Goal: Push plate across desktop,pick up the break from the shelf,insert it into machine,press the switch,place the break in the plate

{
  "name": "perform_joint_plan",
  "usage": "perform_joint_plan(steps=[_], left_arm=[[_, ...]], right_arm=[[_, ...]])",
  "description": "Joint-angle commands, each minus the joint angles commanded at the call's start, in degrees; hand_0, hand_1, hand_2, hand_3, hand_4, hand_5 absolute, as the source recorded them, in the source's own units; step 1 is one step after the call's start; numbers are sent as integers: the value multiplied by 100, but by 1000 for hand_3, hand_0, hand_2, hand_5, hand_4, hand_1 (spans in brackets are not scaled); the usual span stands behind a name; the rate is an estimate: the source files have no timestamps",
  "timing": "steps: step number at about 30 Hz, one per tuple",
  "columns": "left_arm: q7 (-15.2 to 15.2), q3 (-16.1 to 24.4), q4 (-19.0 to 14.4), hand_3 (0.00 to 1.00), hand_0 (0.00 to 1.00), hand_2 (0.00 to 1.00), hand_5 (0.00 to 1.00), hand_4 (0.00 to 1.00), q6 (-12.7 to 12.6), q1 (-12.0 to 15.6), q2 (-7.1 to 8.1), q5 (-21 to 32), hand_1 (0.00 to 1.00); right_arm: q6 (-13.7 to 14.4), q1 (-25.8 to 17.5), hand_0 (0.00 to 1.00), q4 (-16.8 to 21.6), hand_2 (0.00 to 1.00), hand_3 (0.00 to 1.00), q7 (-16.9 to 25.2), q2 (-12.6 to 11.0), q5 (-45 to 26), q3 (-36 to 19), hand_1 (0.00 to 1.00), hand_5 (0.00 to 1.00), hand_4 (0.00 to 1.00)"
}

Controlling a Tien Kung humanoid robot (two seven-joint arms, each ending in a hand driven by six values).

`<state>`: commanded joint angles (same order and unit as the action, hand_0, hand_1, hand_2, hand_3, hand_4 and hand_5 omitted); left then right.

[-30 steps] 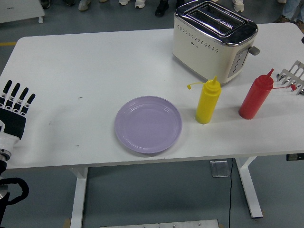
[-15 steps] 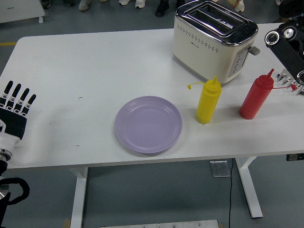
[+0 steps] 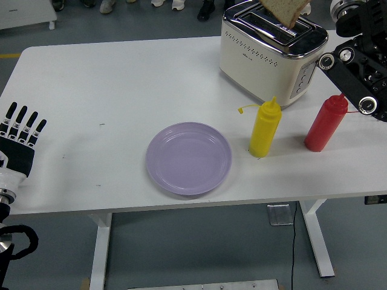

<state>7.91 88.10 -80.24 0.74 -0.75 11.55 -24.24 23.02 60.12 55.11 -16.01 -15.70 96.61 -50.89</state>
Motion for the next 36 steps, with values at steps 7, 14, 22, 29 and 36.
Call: perform_joint_plan(steps=[7,14,22,29,36], left_arm=[[9,-11,12,861,810,914,998,638,-5,-8,-8,2,860],[15,-28,17,861,811,914,998,637,-9,-19,-10,6,860],[22,-29,24,861,811,914,998,637,-12,-28,-10,10,860],[28,-32,28,861,811,916,998,637,-12,-33,-13,13,860],[33,-19,31,862,811,916,998,637,-14,-28,-12,12,860]], right_arm=[[12,-15,337,-96,365,432,21,76,63,64,314,2,148],[28,-58,339,-253,365,431,59,94,97,87,314,2,147],[6,-101,340,-382,365,432,74,124,32,177,314,2,147],[-153,-81,343,-484,367,434,60,166,113,332,318,2,146],[-734,-79,702,-572,843,879,67,182,130,351,761,192,651]])
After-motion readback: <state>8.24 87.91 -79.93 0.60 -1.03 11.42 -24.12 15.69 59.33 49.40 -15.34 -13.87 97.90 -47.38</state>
